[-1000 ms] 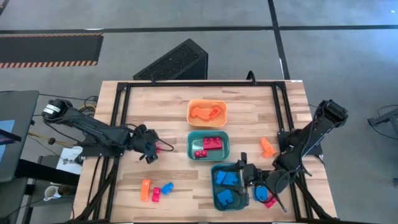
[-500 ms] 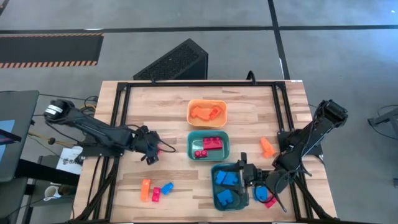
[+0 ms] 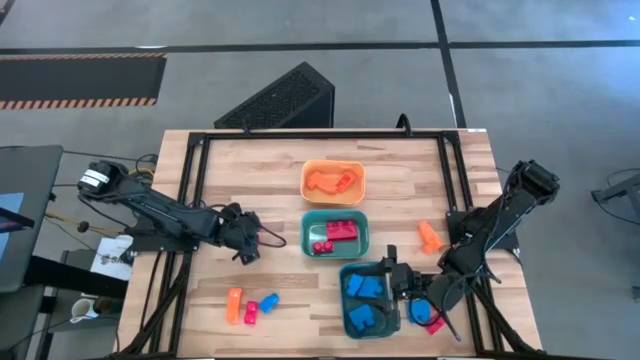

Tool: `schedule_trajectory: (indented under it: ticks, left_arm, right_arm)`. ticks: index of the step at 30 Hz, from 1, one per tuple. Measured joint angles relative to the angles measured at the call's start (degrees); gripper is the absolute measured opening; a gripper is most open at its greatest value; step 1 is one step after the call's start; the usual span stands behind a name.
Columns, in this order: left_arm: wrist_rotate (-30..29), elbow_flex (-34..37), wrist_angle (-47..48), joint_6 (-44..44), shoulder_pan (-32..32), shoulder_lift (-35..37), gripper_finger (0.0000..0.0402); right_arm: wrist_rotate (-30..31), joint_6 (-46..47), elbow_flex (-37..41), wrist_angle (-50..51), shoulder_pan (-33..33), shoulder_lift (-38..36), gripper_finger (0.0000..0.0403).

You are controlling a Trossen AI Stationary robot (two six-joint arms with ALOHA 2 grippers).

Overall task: Sort & place blocks by color
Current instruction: Put the red game piece into the green bin

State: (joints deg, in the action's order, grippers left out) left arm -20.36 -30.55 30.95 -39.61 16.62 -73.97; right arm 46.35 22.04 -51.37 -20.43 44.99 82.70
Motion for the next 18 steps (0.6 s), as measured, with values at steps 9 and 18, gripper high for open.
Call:
schedule_trajectory:
  ticks: [9, 18]
  left_arm:
    - [-1.1, 0.16, 0.47, -2.94, -0.02, 0.26, 0.0069]
    - [-3.05, -3.49, -0.94, -0.52, -0.02, 5.65, 0.0069]
  right_arm:
    - [0.0, 0.09, 0.0, 0.0, 0.0, 0.0, 0.029]
    - [0.02, 0.05, 0.0, 0.0, 0.0, 0.0, 0.029]
